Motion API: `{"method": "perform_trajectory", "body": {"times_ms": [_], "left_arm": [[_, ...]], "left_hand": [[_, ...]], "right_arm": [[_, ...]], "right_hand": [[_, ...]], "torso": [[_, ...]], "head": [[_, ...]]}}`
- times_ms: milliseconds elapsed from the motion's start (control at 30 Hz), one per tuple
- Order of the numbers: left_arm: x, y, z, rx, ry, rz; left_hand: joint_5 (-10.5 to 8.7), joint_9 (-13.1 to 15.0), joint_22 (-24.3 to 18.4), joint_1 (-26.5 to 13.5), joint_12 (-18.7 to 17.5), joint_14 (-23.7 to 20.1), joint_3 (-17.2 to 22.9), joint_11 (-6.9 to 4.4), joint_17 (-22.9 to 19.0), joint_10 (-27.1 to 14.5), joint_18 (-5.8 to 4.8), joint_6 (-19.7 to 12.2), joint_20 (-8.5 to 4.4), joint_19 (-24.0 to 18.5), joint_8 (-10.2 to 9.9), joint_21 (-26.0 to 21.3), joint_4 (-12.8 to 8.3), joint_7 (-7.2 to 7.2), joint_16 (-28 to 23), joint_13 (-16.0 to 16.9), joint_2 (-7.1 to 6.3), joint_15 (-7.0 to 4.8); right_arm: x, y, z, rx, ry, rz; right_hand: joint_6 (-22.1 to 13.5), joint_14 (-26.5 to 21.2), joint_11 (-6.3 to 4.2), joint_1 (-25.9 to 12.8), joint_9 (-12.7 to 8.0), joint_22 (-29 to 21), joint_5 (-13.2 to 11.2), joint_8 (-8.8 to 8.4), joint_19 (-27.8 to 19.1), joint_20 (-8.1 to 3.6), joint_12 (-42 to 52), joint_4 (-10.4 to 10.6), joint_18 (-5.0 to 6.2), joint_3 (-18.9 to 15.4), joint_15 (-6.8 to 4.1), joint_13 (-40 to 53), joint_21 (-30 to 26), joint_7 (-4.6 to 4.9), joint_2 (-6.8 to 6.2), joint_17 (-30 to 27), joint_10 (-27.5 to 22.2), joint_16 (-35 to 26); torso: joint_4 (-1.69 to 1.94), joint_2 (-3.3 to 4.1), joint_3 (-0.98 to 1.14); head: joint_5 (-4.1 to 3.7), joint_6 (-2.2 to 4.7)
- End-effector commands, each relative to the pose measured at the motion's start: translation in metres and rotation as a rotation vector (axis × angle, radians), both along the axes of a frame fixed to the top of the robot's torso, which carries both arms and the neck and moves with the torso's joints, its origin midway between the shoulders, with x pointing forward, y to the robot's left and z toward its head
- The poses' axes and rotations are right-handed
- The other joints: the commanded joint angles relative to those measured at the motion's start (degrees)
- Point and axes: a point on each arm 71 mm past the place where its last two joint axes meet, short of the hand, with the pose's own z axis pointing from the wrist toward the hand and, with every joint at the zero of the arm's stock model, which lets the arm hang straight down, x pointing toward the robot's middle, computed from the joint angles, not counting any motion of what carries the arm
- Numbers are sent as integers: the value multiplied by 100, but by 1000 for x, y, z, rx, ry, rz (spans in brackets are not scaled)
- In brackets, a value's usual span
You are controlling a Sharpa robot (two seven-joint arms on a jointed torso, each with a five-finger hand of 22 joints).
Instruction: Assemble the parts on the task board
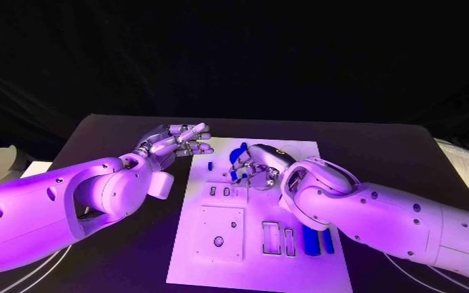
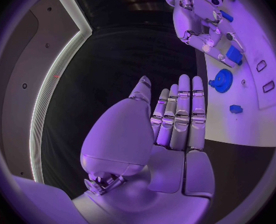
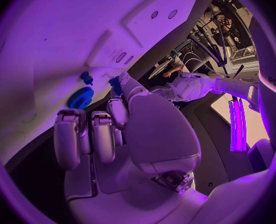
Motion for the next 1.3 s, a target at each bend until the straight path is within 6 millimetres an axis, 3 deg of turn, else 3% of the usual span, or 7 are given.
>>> {"method": "perform_trajectory", "body": {"times_ms": [33, 167, 433, 700, 1300], "left_arm": [[0, -1, 2, -15, -11, -15], [0, 0, 2, -15, -10, -10], [1, 1, 1, -15, -9, -8], [1, 1, 1, -15, -9, -7], [2, 1, 1, -15, -8, -7]], "left_hand": [[-3, 0, -8, 14, -40, 1, 6, -9, 10, -15, 73, -22, 23, 4, -26, -35, -42, -6, -40, -1, 61, 39], [-3, 0, -8, 14, -40, 1, 6, -9, 10, -15, 73, -22, 23, 4, -26, -35, -42, -6, -40, -1, 61, 39], [-3, 0, -8, 14, -40, 1, 6, -9, 10, -15, 73, -22, 23, 4, -26, -35, -42, -6, -40, -1, 61, 39], [-3, 0, -8, 14, -40, 1, 6, -9, 10, -15, 73, -22, 23, 4, -26, -35, -42, -6, -40, -1, 61, 39], [-3, 0, -8, 14, -40, 1, 6, -9, 10, -15, 73, -22, 23, 4, -26, -35, -42, -6, -40, -1, 61, 39]], "right_arm": [[-3, 7, -9, -81, -11, 10], [-6, 13, -15, -98, -3, 25], [-10, 17, -19, -127, 5, 39], [-11, 12, -20, -149, 5, 30], [-11, 2, -21, -197, -8, 3]], "right_hand": [[227, 562, -256, -72, 102, 480, 25, 139, 149, -57, 0, 0, -81, 38, -29, -43, -2, -205, 9, 1301, 276, 15], [227, 562, -256, -72, 102, 480, 25, 139, 149, -57, 0, 0, -81, 38, -29, -43, -2, -205, 9, 1301, 276, 15], [224, 561, -253, -105, 103, 480, 26, 139, 149, -58, 3, 7, -81, 29, -28, -38, -3, -201, -9, 1298, 278, 13], [220, 559, -250, -137, 103, 471, 26, 138, 145, -59, -12, 18, -79, 24, -27, -46, -8, -199, -16, 1290, 273, 8], [221, 559, -251, -159, 105, 467, 27, 140, 144, -58, 8, 20, -79, 17, -26, -31, -10, -200, -36, 1288, 282, 7]], "torso": [[13, 5, -9], [13, 2, -13], [-8, 1, 0], [-3, 5, 14], [2, 6, 5]], "head": [[51, -55], [58, -89], [99, -126], [104, -150], [122, -203]]}}
